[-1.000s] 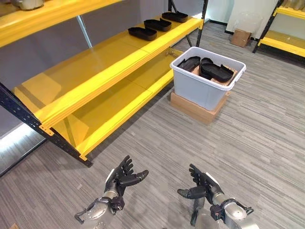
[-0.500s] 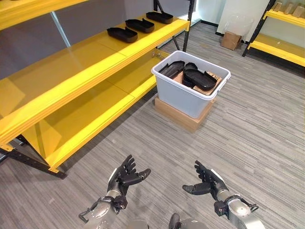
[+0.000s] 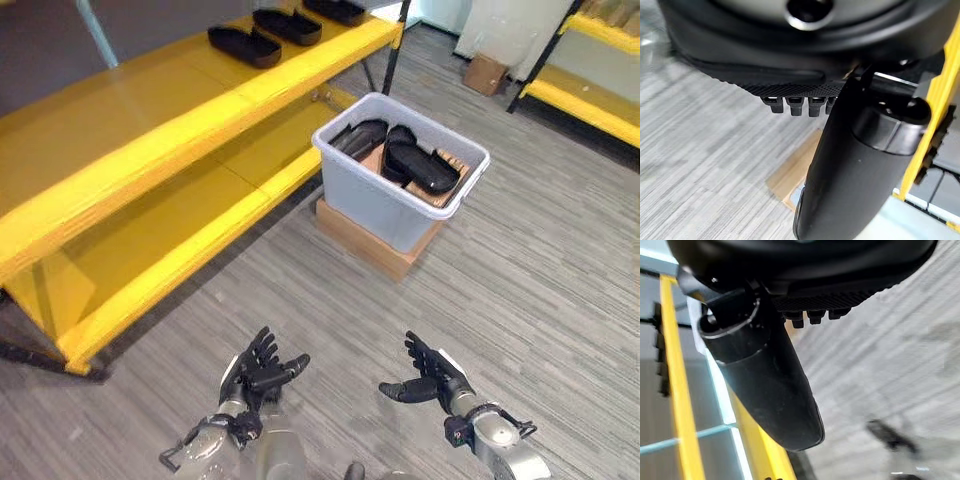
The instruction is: Move parts from the plastic box to the shelf.
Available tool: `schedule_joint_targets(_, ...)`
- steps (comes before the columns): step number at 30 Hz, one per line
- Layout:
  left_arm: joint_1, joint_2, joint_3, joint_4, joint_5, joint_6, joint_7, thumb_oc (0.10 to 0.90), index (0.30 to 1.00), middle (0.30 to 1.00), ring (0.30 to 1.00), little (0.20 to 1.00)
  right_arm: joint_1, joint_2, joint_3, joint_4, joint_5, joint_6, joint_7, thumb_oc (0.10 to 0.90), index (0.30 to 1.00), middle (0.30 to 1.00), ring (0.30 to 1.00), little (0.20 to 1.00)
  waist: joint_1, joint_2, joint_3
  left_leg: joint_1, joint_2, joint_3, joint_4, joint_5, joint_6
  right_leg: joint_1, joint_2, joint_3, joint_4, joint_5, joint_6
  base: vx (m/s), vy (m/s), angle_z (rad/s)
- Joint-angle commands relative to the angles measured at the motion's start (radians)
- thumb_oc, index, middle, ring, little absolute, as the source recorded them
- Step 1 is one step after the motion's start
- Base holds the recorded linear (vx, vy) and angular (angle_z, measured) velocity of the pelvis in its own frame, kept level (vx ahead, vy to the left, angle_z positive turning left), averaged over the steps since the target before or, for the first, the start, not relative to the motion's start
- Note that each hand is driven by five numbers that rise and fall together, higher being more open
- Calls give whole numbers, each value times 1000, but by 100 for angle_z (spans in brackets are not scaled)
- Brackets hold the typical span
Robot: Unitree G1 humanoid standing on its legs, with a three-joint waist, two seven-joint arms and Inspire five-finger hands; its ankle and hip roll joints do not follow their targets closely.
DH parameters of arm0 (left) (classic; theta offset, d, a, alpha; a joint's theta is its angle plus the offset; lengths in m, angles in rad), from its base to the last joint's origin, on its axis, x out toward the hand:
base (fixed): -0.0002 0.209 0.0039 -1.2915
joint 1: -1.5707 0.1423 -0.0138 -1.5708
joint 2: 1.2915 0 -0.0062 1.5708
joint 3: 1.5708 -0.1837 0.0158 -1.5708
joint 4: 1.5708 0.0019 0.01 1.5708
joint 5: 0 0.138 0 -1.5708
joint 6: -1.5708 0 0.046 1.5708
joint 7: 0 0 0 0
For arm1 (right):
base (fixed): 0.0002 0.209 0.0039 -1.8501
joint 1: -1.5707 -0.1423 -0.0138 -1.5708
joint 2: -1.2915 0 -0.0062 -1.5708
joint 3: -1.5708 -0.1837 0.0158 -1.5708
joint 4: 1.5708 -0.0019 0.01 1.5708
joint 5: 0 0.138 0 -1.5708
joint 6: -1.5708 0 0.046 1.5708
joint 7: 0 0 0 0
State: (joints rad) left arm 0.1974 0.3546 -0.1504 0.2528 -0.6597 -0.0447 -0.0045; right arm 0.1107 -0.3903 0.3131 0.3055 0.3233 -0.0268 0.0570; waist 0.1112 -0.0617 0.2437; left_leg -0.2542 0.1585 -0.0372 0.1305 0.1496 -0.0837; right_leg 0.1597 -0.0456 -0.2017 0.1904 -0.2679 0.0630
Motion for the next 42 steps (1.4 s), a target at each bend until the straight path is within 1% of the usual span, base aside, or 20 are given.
schedule_joint_targets(1, -34, 62, 22, -131, 8, -90, -5, 900, 1000, 1000, 1000, 1000, -27, 1, -18, -101, 16, -71, 22, 900, 1000, 1000, 1000, 1000, 15, -21, -77, -72, -11, 17, 92, -68, 19, -36, -47, -15, 15, 58, -1, 270, 247, 15)
schedule_joint_targets(9, -45, 78, 9, -134, 8, -94, 1, 900, 1000, 1000, 1000, 1000, -35, 11, -21, -125, 7, -70, 24, 900, 1000, 1000, 1000, 1000, 16, -27, -119, -112, -96, 46, 254, -212, 65, -18, -120, -10, 18, 111, 49, 216, 229, 6)
schedule_joint_targets(10, -40, 78, 6, -130, 11, -92, 5, 900, 1000, 1000, 1000, 1000, -39, 16, -18, -126, 1, -70, 25, 900, 1000, 1000, 1000, 1000, 14, -26, -121, -86, -122, 57, 261, -250, 92, -53, -139, 12, 118, 186, 67, 145, 203, 3)
schedule_joint_targets(11, -40, 78, 6, -130, 11, -92, 5, 900, 1000, 1000, 1000, 1000, -39, 16, -18, -126, 1, -70, 25, 900, 1000, 1000, 1000, 1000, 13, -26, -124, -88, -123, 56, 256, -246, 93, -57, -139, 12, 117, 188, 66, 263, 406, 11)
schedule_joint_targets(13, -36, 72, 0, -120, 15, -86, 10, 900, 1000, 1000, 1000, 1000, -41, 31, -7, -115, -20, -68, 24, 900, 1000, 1000, 1000, 1000, -14, 19, -101, 33, -184, 71, 186, -275, 157, -196, -167, 38, 432, 417, 91, 262, 524, 16)
schedule_joint_targets(16, -28, 67, -8, -125, 23, -84, -1, 900, 1000, 1000, 1000, 1000, -24, 37, 3, -117, -26, -67, 35, 900, 1000, 1000, 1000, 1000, -46, 73, -78, 130, -198, 76, 117, -284, 189, -302, -198, -12, 582, 443, 94, 224, 344, 26)
schedule_joint_targets(17, -27, 66, -8, -125, 23, -84, -2, 900, 1000, 1000, 1000, 1000, -24, 37, 3, -118, -26, -67, 35, 900, 1000, 1000, 1000, 1000, -46, 70, -74, 134, -201, 77, 115, -284, 190, -300, -201, -10, 586, 439, 95, 279, 192, -1)
schedule_joint_targets(19, -34, 68, -10, -117, 16, -85, -6, 900, 1000, 1000, 1000, 1000, -20, 27, 8, -124, -6, -65, 49, 900, 1000, 1000, 1000, 1000, -77, 77, -54, 208, -218, 71, 93, -306, 192, -394, -185, -47, 470, 356, 71, 348, 117, -21)
schedule_joint_targets(22, -36, 68, -7, -125, 14, -80, -18, 900, 1000, 1000, 1000, 1000, -18, 22, 6, -127, -14, -64, 45, 900, 1000, 1000, 1000, 1000, -66, 72, -50, 245, -210, 85, 105, -365, 172, -375, -291, -154, 259, 337, 86, 295, -62, 1)
schedule_joint_targets(23, -40, 67, 0, -125, 16, -80, -23, 900, 1000, 1000, 1000, 1000, -17, 15, -1, -124, -27, -60, 40, 900, 1000, 1000, 1000, 1000, -70, 65, -40, 268, -199, 86, 115, -378, 152, -385, -312, -159, 94, 400, 96, 221, -136, 5)
schedule_joint_targets(27, -57, 62, 1, -113, 21, -82, -23, 900, 1000, 1000, 1000, 1000, -17, 10, -13, -133, -35, -62, 32, 900, 1000, 1000, 1000, 1000, -84, 43, -45, 292, -187, 77, 141, -404, 117, -384, -333, -105, -55, 469, 134, 252, -146, 4)
schedule_joint_targets(30, -62, 51, -4, -103, 28, -84, -28, 900, 1000, 1000, 1000, 1000, -19, 12, -18, -127, -27, -63, 30, 900, 1000, 1000, 1000, 1000, -81, 25, -56, 304, -169, 73, 175, -434, 101, -357, -316, -108, -52, 443, 121, 363, -178, 33)
schedule_joint_targets(31, -78, 28, -15, -92, 10, -88, -21, 900, 1000, 1000, 1000, 1000, -34, 0, -23, -137, -7, -69, 24, 900, 1000, 1000, 1000, 1000, -86, 34, -69, 331, -120, 62, 224, -458, 81, -370, -276, -131, 28, 392, 100, 510, -245, 52)
schedule_joint_targets(33, -94, 26, -20, -93, -7, -92, -7, 900, 1000, 1000, 1000, 1000, -65, -6, -13, -126, 8, -70, 11, 900, 1000, 1000, 1000, 1000, -94, 36, -76, 337, -58, 49, 258, -425, 52, -381, -222, -141, 102, 318, 73, 529, -295, 32)
schedule_joint_targets(34, -94, 26, -19, -93, -7, -92, -7, 900, 1000, 1000, 1000, 1000, -65, -6, -13, -126, 8, -70, 11, 900, 1000, 1000, 1000, 1000, -96, 33, -78, 333, -62, 47, 255, -420, 53, -383, -226, -142, 99, 320, 73, 329, -235, 11)
schedule_joint_targets(35, -97, 26, -19, -93, -15, -92, -1, 900, 1000, 1000, 1000, 1000, -72, -9, -6, -127, 11, -71, 11, 900, 1000, 1000, 1000, 1000, -96, 31, -83, 335, -34, 47, 268, -382, 37, -378, -181, -131, 110, 277, 50, 303, -266, -22)
schedule_joint_targets(38, -89, 22, -19, -96, -32, -88, 10, 900, 1000, 1000, 1000, 1000, -82, -27, 9, -136, 32, -85, 0, 900, 1000, 1000, 1000, 1000, -50, 10, -53, 135, -25, 4, 687, -81, 6, -282, -78, -108, 46, 205, -64, 245, -351, -10)
schedule_joint_targets(39, -92, 23, -25, -95, -32, -85, 12, 900, 1000, 1000, 1000, 1000, -86, -32, 12, -136, 32, -87, -4, 900, 1000, 1000, 1000, 1000, -45, 4, -39, 96, -35, 1, 755, -69, 10, -266, -67, -105, 34, 199, -77, 156, -281, -60)
schedule_joint_targets(40, -89, 20, -34, -97, -32, -79, 11, 900, 1000, 1000, 1000, 1000, -85, -38, 13, -140, 33, -84, -11, 900, 1000, 1000, 1000, 1000, -33, 5, -27, 33, -51, -12, 750, -105, 31, -234, -42, -85, 10, 181, -88, 209, -144, -74)
schedule_joint_targets(42, -73, 23, -39, -96, -24, -81, 10, 900, 1000, 1000, 1000, 1000, -89, -35, 16, -128, 41, -91, -16, 900, 1000, 1000, 1000, 1000, -13, 7, -26, -58, -76, -46, 505, -165, 50, -195, -10, -38, -21, 167, -77, 340, 28, -62)
